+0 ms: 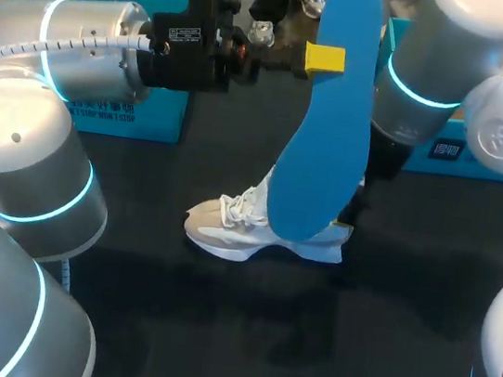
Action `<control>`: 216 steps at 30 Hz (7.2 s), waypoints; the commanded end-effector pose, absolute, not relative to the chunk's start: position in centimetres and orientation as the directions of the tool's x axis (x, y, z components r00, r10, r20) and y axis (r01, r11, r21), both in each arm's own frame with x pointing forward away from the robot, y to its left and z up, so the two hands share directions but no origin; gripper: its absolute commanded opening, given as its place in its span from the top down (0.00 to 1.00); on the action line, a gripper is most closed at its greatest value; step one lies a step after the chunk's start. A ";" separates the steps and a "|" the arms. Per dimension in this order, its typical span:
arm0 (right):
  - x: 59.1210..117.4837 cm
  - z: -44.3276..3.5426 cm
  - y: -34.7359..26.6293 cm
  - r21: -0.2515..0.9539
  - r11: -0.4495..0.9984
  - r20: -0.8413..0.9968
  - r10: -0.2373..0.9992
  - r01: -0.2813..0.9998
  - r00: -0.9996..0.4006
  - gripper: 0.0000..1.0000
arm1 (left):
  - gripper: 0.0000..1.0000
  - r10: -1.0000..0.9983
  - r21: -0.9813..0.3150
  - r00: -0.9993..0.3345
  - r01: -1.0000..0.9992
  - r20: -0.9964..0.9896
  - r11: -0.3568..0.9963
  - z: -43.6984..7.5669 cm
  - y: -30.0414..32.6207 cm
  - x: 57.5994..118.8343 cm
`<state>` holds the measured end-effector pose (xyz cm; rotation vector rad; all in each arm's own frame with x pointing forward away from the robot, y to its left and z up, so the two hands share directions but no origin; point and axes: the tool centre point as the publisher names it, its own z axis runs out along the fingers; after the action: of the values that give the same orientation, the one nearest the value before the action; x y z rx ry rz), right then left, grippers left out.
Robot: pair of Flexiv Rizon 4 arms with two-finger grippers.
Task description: Take the shoe out of the shoebox, open the shoe tongue, remove and reinsert the insole, then place the shoe into the shoebox
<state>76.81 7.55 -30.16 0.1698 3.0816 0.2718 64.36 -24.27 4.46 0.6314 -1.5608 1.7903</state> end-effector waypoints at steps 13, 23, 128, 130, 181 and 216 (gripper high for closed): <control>76.8 -29.9 7.9 0.148 0.983 -0.033 0.113 0.107 -0.993 0.00 | 1.00 0.169 -0.659 -0.659 -0.749 0.733 -0.063 4.3 -24.3 64.2; 76.8 -29.9 7.9 0.148 0.983 -0.033 0.113 0.107 -0.993 0.00 | 1.00 0.169 -0.659 -0.659 -0.749 0.733 -0.063 4.3 -24.3 64.2; 76.5 -33.3 19.7 0.098 -0.039 0.315 0.949 0.994 0.006 1.00 | 1.00 0.169 -0.659 -0.659 -0.749 0.733 -0.063 4.3 -24.3 64.2; 75.9 -33.5 19.6 0.108 -0.083 0.317 0.947 0.991 0.045 1.00 | 1.00 0.169 -0.659 -0.659 -0.749 0.733 -0.063 4.3 -24.3 64.2; 76.9 -37.7 17.6 0.150 0.034 0.360 0.929 0.988 -0.087 1.00 | 1.00 0.169 -0.659 -0.659 -0.749 0.733 -0.063 4.3 -24.3 64.2; 77.2 -33.3 17.3 0.145 0.041 0.467 0.878 0.989 -0.105 0.00 | 1.00 0.169 -0.659 -0.659 -0.749 0.733 -0.063 4.3 -24.3 64.2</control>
<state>77.19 17.26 -33.28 2.2482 2.4306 0.7456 64.36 -24.27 4.46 0.6314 -1.5608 1.7904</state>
